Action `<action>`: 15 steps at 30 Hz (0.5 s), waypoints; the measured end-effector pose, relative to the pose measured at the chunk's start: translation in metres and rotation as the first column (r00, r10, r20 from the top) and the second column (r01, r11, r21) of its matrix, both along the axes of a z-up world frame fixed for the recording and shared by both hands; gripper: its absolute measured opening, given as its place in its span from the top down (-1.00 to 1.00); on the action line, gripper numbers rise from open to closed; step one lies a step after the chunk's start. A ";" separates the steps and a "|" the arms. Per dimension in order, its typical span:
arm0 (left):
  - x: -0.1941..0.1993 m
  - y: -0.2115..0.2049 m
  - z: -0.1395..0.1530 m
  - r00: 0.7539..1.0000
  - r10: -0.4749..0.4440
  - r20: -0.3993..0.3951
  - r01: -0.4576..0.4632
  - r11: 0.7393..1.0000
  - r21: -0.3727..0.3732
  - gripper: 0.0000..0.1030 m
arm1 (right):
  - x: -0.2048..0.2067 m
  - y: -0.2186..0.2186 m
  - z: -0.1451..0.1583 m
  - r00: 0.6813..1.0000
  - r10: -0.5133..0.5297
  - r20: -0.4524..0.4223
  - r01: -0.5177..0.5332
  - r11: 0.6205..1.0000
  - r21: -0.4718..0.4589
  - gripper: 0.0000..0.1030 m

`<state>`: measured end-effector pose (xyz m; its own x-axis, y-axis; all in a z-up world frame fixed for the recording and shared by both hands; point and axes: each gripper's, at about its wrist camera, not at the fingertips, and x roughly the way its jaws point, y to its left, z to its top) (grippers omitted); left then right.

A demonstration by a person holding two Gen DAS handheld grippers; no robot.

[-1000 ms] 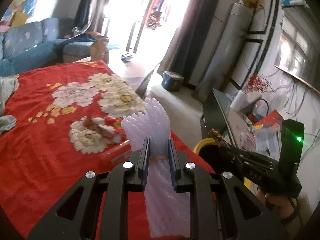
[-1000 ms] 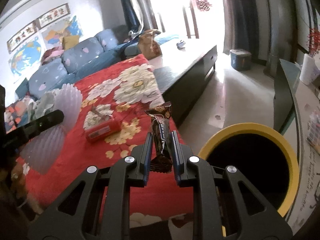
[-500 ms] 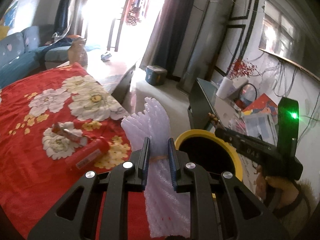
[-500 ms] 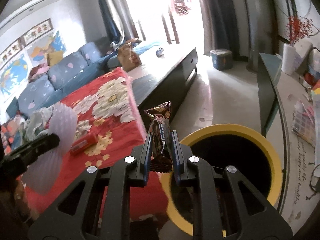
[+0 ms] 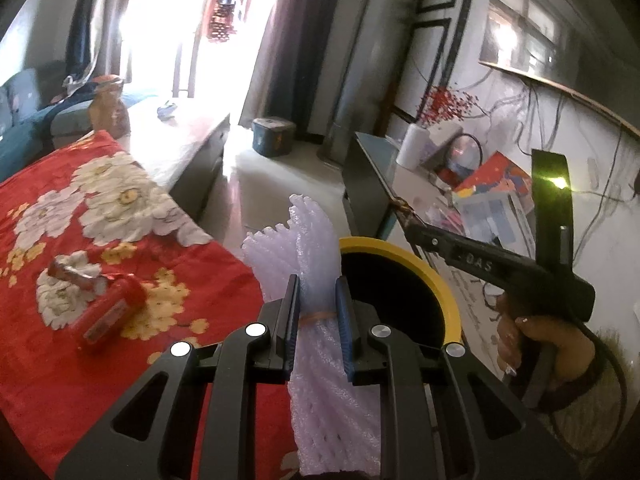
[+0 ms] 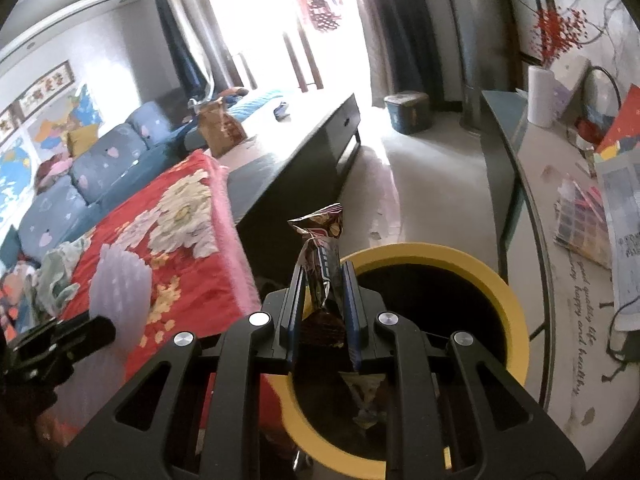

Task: Collect trash
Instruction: 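Carry the white mesh bundle and brown wrapper over the yellow-rimmed bin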

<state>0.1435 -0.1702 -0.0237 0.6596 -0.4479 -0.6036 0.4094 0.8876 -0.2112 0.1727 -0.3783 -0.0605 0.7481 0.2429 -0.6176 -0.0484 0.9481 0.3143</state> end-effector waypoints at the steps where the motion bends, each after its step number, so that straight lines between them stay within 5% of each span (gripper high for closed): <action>1: 0.001 -0.004 -0.002 1.000 -0.010 -0.001 0.010 1.000 0.004 0.67 | 0.000 -0.003 -0.001 1.000 -0.006 -0.002 0.006 1.000 0.002 0.74; 15: 0.010 -0.057 -0.025 0.992 -0.121 -0.025 0.122 0.992 0.039 0.66 | 0.001 -0.050 -0.023 0.991 -0.116 -0.068 0.120 0.991 0.054 0.72</action>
